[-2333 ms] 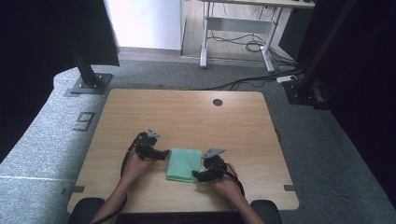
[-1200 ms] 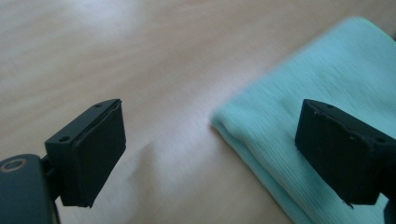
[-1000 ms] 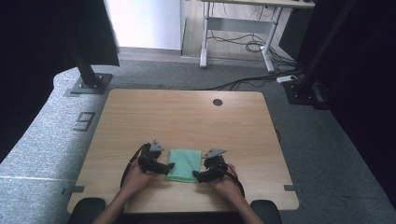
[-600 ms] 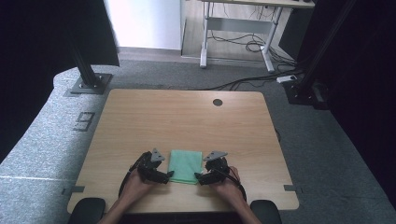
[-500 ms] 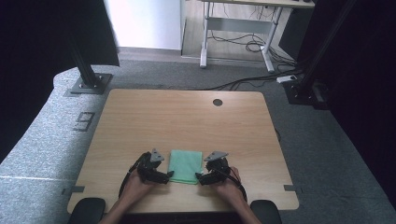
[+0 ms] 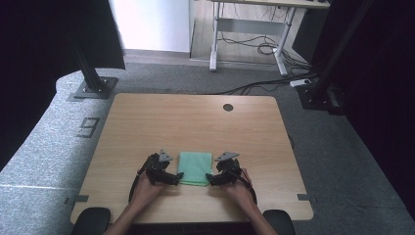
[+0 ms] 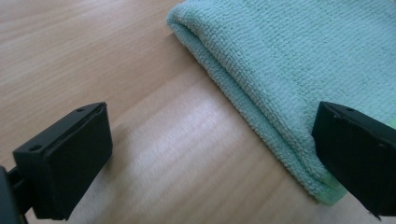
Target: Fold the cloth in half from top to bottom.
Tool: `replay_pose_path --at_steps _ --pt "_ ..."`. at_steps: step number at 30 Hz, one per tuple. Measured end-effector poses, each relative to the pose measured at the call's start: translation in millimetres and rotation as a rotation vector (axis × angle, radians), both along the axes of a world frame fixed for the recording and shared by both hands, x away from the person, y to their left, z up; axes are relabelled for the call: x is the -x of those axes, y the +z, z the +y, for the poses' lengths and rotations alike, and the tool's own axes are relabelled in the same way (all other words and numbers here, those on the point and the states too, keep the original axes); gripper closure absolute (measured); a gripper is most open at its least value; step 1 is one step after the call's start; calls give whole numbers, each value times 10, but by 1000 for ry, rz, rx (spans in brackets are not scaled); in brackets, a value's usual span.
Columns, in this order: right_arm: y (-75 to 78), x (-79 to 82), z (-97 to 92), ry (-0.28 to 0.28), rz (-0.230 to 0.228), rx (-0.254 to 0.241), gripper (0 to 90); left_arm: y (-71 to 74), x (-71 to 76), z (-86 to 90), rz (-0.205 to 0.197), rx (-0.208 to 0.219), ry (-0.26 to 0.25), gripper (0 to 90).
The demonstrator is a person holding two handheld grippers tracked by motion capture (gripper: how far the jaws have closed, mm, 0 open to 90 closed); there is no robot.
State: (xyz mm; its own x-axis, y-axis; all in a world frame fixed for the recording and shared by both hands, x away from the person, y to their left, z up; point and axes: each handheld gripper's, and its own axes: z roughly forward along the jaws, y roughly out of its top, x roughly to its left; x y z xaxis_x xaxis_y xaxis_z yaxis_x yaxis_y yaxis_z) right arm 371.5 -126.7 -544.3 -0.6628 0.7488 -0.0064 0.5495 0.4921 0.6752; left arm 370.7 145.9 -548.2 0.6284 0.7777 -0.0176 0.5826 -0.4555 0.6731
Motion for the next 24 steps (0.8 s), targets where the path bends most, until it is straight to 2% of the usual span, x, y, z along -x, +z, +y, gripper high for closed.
replay_pose_path --at_steps 5,9,24 --pt "7 -123 7 -20 -3 10 137 -1 -97 -18 -5 -1 13 0" --pt "6 -224 -2 -38 -3 9 137 -2 -230 -47 -18 -6 22 0" --pt "-1 -597 -12 -91 -1 -8 141 -2 -619 -78 -14 -3 50 0"
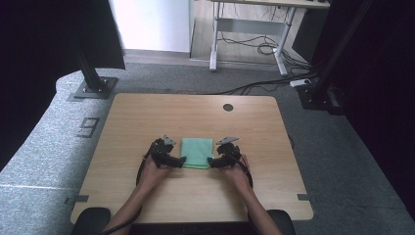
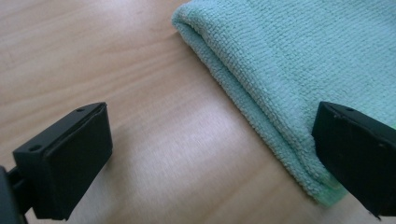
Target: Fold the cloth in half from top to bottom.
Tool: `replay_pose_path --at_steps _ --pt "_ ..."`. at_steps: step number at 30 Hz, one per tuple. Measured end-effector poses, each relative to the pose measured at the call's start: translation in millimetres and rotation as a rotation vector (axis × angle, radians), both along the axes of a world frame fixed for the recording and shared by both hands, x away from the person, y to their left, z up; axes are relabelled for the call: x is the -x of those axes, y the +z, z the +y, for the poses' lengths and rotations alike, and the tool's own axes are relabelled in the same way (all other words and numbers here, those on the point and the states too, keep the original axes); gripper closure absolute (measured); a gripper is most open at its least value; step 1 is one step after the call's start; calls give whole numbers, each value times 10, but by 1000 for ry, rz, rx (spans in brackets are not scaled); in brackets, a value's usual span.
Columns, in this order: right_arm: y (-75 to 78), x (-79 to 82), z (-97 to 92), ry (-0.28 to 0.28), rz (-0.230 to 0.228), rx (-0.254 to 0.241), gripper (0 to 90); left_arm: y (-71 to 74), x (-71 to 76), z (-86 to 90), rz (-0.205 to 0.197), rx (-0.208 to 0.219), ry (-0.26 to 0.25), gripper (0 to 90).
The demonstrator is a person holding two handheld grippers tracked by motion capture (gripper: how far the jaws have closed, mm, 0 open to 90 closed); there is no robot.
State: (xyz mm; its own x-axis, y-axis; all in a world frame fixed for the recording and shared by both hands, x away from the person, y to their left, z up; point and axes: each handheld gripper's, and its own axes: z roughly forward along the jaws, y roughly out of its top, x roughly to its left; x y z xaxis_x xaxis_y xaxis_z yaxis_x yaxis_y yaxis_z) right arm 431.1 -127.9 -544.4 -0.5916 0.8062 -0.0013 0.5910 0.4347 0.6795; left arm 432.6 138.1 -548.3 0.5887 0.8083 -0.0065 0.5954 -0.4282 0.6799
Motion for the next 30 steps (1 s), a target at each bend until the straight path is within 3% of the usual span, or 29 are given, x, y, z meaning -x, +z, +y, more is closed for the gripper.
replay_pose_path --at_steps 18,30 --pt "-31 -373 -32 -39 -9 -34 143 -5 -409 -3 26 22 35 0" --pt "-34 -410 -63 -24 -13 -57 145 12 -423 19 39 38 28 6"
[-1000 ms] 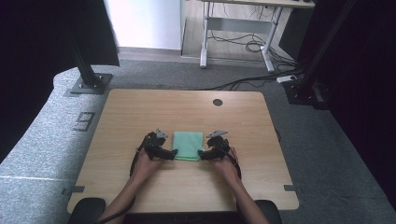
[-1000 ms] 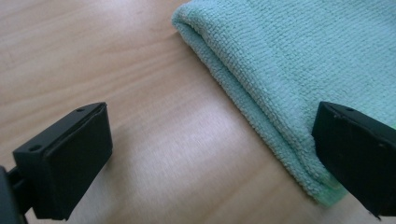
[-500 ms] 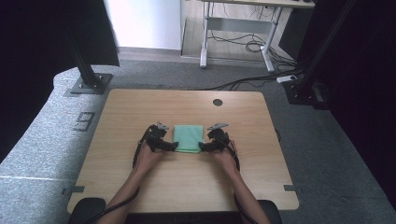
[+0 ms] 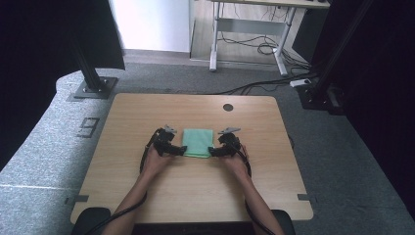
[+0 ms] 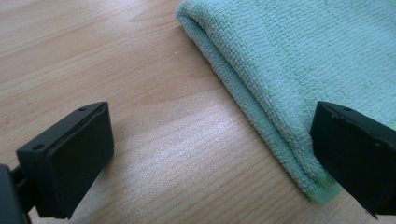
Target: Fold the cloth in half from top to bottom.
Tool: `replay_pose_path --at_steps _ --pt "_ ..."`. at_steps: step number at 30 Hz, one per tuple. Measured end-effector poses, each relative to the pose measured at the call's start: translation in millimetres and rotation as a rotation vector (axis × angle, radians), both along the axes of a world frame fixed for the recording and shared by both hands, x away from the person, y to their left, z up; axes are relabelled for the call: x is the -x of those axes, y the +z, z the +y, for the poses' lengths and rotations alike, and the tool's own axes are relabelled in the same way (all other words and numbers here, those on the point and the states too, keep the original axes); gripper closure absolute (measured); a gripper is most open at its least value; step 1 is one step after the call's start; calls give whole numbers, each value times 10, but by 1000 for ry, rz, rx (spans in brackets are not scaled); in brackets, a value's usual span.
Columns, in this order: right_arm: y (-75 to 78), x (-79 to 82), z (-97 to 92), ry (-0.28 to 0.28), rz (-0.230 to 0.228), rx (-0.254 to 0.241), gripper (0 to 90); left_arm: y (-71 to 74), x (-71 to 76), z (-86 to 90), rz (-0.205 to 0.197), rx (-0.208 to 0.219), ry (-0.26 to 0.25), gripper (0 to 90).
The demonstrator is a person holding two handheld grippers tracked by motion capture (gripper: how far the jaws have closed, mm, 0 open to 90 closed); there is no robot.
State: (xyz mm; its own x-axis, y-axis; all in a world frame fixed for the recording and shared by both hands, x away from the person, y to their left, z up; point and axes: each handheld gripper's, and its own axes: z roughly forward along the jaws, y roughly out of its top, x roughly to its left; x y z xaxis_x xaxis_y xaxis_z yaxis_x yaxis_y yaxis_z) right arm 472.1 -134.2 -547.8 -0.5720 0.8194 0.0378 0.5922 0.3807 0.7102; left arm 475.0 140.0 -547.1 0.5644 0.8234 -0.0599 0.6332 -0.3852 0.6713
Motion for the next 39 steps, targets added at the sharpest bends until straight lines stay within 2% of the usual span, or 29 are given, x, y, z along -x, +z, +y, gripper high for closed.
replay_pose_path --at_steps 4,9,11,15,18,23,29,34,39 --pt "28 6 -24 2 7 -17 136 32 22 0 -5 -5 -1 3" --pt "90 31 -45 20 20 -28 97 92 78 -12 -19 -24 -26 0" --pt "124 53 -53 23 17 -37 90 149 139 -3 -30 -25 -52 0" --pt "195 113 -62 41 4 -28 63 226 232 52 -43 -24 -70 0" --pt "245 162 -84 51 -8 -13 41 276 304 122 -45 -5 -85 0" --pt "340 267 -143 69 -30 -12 9 356 428 220 -71 18 -112 2" --pt "426 411 -201 96 -45 -11 0 425 538 242 -98 19 -134 0" --pt "478 539 -266 110 -61 -18 0 497 696 206 -137 -18 -179 0" --pt "531 663 -343 117 -76 -24 0 539 805 218 -153 -15 -189 0"
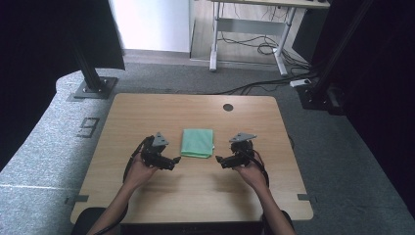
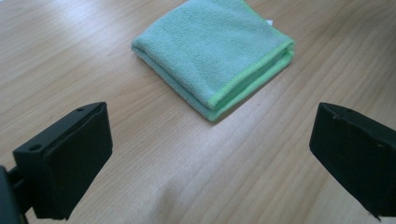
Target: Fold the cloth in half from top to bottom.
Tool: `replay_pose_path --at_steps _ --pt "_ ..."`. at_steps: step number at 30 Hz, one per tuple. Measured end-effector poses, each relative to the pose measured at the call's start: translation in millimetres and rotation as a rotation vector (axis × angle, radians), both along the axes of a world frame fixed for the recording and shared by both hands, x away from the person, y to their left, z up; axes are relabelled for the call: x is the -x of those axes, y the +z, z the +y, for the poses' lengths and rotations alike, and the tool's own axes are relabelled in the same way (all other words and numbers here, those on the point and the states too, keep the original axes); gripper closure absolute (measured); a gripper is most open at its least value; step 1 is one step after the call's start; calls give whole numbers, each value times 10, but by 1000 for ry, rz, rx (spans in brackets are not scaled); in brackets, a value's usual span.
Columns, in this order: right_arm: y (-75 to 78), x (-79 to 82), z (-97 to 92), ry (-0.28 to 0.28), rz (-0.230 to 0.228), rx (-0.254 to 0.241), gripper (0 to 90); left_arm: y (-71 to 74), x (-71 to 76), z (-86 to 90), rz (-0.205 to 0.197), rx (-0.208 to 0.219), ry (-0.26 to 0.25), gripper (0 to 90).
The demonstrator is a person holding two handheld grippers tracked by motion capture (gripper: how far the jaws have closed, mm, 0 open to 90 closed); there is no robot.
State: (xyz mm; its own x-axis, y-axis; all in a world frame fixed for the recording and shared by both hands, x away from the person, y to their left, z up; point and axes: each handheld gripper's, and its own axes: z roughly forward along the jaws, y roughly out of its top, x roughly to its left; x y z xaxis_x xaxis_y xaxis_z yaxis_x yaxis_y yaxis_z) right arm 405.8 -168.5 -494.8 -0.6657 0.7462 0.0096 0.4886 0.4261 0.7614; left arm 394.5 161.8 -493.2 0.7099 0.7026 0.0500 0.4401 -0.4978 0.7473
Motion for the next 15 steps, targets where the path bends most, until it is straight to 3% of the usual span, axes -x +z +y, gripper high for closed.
replay_pose_path --at_steps 7,15 --pt "56 183 -105 14 -16 12 0 42 178 90 -17 -2 -4 0" --pt "17 373 -268 -2 -23 8 0 -50 379 297 -3 8 26 0"
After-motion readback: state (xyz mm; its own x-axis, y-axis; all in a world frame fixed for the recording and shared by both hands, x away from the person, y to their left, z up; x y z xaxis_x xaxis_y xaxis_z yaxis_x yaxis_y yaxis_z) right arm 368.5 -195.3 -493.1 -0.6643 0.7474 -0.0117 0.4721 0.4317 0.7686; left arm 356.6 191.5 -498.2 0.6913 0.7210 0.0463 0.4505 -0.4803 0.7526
